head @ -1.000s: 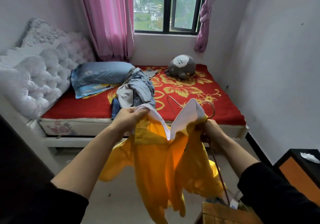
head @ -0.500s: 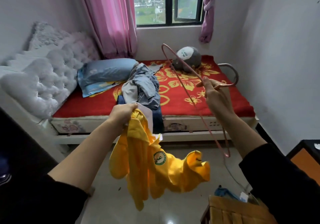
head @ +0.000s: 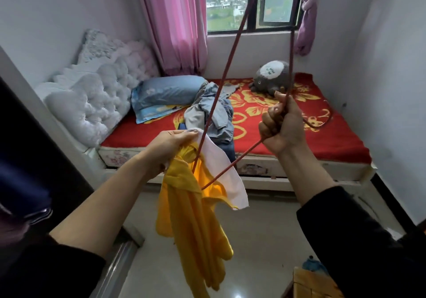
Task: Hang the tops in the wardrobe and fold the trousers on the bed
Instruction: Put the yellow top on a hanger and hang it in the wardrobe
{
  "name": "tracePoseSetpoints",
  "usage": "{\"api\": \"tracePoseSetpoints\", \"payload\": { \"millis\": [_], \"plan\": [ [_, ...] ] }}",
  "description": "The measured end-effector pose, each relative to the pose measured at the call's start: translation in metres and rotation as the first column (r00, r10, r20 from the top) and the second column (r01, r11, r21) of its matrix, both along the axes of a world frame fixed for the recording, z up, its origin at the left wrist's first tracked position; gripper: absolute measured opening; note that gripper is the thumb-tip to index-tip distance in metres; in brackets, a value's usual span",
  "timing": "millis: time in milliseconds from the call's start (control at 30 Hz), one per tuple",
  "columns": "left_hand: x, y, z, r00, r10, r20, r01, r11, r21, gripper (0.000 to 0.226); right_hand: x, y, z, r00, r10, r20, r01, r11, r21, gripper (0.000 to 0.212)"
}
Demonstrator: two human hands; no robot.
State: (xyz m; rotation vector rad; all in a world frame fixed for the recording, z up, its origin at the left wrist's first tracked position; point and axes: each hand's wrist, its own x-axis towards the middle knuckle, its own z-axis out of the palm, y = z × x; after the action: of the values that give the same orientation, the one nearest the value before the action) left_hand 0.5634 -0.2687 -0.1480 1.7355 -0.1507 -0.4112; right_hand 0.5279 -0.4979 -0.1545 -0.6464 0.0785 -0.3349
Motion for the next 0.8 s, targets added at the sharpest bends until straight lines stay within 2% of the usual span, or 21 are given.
{"api": "tracePoseSetpoints", "payload": {
  "millis": [133,267,400,533,600,667,767,800],
  "plan": [
    [0.002,0.022,0.010,0.998,-0.068,0.012,0.068,0.997,-0.023,0.030,0.015,0.031,-0.024,0.994,0.112,-0.013,-0.112,0.988,-0.109,0.056],
    [0.004,0.041,0.016,0.997,-0.054,0.061,0.056,0.998,-0.028,0.030,0.020,0.054,-0.045,0.978,0.183,-0.104,-0.201,0.960,-0.194,0.038],
    [0.004,0.060,0.010,0.996,-0.006,0.093,0.008,1.000,-0.021,0.028,0.023,0.057,-0.042,0.971,0.150,-0.187,-0.228,0.822,-0.522,0.030],
    [0.006,0.074,0.004,0.996,0.017,0.088,-0.014,0.999,-0.040,0.037,0.024,0.057,-0.014,0.984,0.111,-0.143,-0.177,0.753,-0.634,0.032],
    [0.011,0.076,0.003,0.981,0.153,0.122,-0.153,0.988,-0.014,0.040,0.026,0.057,-0.005,0.991,0.077,-0.112,-0.134,0.713,-0.688,0.033],
    [0.016,0.079,0.006,0.944,0.310,0.116,-0.302,0.950,-0.079,0.037,0.029,0.054,-0.008,0.992,0.029,-0.121,-0.111,0.649,-0.753,0.034],
    [0.021,0.089,0.006,0.917,0.389,0.090,-0.370,0.912,-0.176,0.037,0.027,0.048,-0.028,0.981,-0.054,-0.184,-0.128,0.533,-0.836,0.036],
    [0.022,0.092,0.004,0.899,0.430,0.088,-0.405,0.890,-0.210,0.031,0.025,0.046,-0.033,0.976,-0.084,-0.202,-0.136,0.492,-0.860,0.036]
  ]
}}
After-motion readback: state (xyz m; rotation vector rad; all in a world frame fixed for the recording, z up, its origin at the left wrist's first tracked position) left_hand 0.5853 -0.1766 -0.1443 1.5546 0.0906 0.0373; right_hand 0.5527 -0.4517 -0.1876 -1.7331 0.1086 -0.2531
